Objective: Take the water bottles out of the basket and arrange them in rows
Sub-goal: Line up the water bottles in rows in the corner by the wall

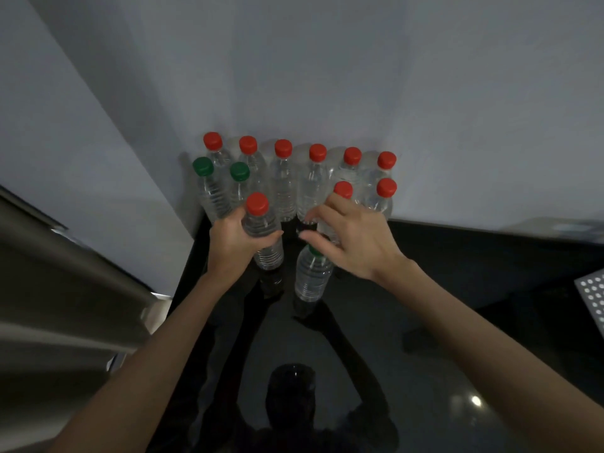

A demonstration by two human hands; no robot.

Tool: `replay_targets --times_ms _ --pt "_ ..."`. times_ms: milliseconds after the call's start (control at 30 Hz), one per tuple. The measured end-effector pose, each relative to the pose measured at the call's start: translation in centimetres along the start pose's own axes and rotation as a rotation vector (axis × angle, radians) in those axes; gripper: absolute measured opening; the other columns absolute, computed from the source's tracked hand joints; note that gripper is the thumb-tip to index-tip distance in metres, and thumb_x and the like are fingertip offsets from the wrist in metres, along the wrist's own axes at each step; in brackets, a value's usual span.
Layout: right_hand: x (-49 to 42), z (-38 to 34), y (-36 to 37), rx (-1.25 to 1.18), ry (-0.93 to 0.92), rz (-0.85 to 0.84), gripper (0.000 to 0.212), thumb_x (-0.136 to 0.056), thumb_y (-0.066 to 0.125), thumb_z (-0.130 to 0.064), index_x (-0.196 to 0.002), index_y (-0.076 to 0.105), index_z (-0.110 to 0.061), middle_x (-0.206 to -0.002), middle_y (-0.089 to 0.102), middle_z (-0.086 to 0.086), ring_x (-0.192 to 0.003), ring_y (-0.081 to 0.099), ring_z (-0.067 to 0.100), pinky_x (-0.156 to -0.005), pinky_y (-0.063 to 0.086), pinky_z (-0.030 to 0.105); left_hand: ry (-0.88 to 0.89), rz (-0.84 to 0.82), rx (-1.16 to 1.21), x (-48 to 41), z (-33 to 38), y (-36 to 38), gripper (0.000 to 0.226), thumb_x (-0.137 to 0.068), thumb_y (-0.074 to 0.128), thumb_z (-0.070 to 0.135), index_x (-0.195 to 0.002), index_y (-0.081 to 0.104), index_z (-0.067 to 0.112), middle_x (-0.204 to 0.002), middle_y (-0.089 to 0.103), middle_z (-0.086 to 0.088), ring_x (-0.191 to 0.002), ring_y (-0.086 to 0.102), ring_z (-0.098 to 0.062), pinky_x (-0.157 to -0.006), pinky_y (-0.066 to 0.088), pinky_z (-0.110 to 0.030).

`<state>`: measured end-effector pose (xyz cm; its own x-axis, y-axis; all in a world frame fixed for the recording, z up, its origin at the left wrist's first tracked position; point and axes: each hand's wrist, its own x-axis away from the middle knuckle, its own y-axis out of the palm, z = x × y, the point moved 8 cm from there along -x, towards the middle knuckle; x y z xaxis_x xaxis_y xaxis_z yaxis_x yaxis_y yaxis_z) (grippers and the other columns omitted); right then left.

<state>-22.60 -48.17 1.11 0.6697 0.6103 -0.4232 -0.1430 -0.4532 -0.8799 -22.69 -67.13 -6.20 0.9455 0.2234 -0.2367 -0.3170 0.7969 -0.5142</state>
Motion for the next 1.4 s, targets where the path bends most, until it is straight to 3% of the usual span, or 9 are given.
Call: replay_targets --times_ms 133,267,367,467,633,767,900,1233,1400 --pt "0.9 -0.3 3.2 0.176 0.000 -0.222 0.059 -0.087 0.035 -0.071 -0.093 0.059 -0.017 -0.085 0.062 0.000 -0.067 0.060 0.020 -0.048 0.049 0.036 -0.016 0.004 -0.020 1.5 -0.8 -1.6 0.047 -0.063 0.089 0.028 -0.103 0.068 0.017 -0.089 0.066 0.018 -0.077 0.061 0.013 -0.073 0.043 0.000" --pt "0.2 0.5 4.1 0.073 0.127 -0.254 0.038 -0.092 0.048 -0.053 -0.095 0.044 -0.015 -0.074 0.056 0.001 -0.062 0.057 0.020 -0.052 0.050 0.039 -0.055 -0.024 -0.006 2.6 -2.1 -2.8 0.057 -0.063 0.089 0.027 -0.114 0.068 0.016 -0.096 0.068 0.015 -0.084 0.062 0.010 -0.076 0.043 -0.001" --pt "-1.7 0.4 4.7 -0.024 0.177 -0.248 0.034 -0.093 0.055 -0.045 -0.102 0.046 -0.013 -0.071 0.052 -0.002 -0.059 0.053 0.017 -0.051 0.043 0.034 -0.078 -0.021 -0.003 3.2 -2.8 -3.3 0.056 -0.061 0.091 0.022 -0.112 0.069 0.013 -0.093 0.068 0.013 -0.080 0.063 0.006 -0.071 0.040 0.002" --pt "-3.6 0.6 5.7 -0.002 0.193 -0.255 0.037 -0.094 0.053 -0.044 -0.106 0.049 -0.010 -0.078 0.060 0.002 -0.065 0.059 0.021 -0.053 0.047 0.036 -0.092 -0.012 0.019 3.8 -3.5 -3.6 0.052 -0.061 0.091 0.021 -0.107 0.069 0.013 -0.087 0.066 0.017 -0.074 0.062 0.013 -0.070 0.042 0.000" --pt "-7.1 1.6 7.5 -0.038 0.310 -0.239 0.033 -0.095 0.055 -0.038 -0.106 0.047 -0.008 -0.086 0.055 0.003 -0.072 0.056 0.023 -0.060 0.045 0.037 -0.134 -0.128 0.109 4.1 -4.9 -2.7 0.057 -0.057 0.083 0.048 -0.109 0.061 0.043 -0.104 0.071 0.013 -0.097 0.068 -0.003 -0.090 0.056 -0.037" --pt "-9.5 2.0 9.0 -0.091 0.331 -0.239 0.031 -0.096 0.057 -0.031 -0.109 0.045 -0.005 -0.092 0.058 0.010 -0.077 0.057 0.026 -0.065 0.048 0.039 -0.120 -0.149 0.135 4.0 -5.0 -2.1 0.064 -0.063 0.085 0.038 -0.121 0.059 0.035 -0.110 0.069 0.013 -0.102 0.065 0.000 -0.094 0.054 -0.037" --pt "-10.6 2.8 9.6 -0.145 0.374 -0.211 0.029 -0.096 0.057 -0.025 -0.107 0.044 -0.002 -0.097 0.053 0.013 -0.078 0.048 0.022 -0.065 0.036 0.033 -0.095 -0.141 0.157 4.1 -5.2 -1.9 0.066 -0.066 0.086 0.031 -0.126 0.058 0.024 -0.112 0.069 0.009 -0.105 0.065 -0.005 -0.095 0.054 -0.038" --pt "-9.2 3.5 8.2 -0.276 0.444 -0.217 0.042 -0.093 0.061 -0.023 -0.126 0.046 -0.003 -0.118 0.051 0.017 -0.098 0.049 0.023 -0.083 0.040 0.029 -0.178 -0.103 0.249 6.0 -6.4 -1.1 0.070 -0.071 0.085 0.024 -0.131 0.050 0.037 -0.124 0.061 0.016 -0.117 0.057 -0.003 -0.101 0.049 -0.041" --pt "-6.2 4.1 3.3 0.070 0.277 -0.145 0.041 -0.092 0.061 -0.025 -0.129 0.052 -0.010 -0.124 0.054 0.014 -0.119 0.046 0.033 -0.097 0.041 0.042 -0.276 -0.056 0.245 7.2 -7.3 -0.6 0.069 -0.074 0.082 0.022 -0.125 0.044 0.051 -0.118 0.058 0.027 -0.116 0.056 -0.001 -0.100 0.050 -0.042"
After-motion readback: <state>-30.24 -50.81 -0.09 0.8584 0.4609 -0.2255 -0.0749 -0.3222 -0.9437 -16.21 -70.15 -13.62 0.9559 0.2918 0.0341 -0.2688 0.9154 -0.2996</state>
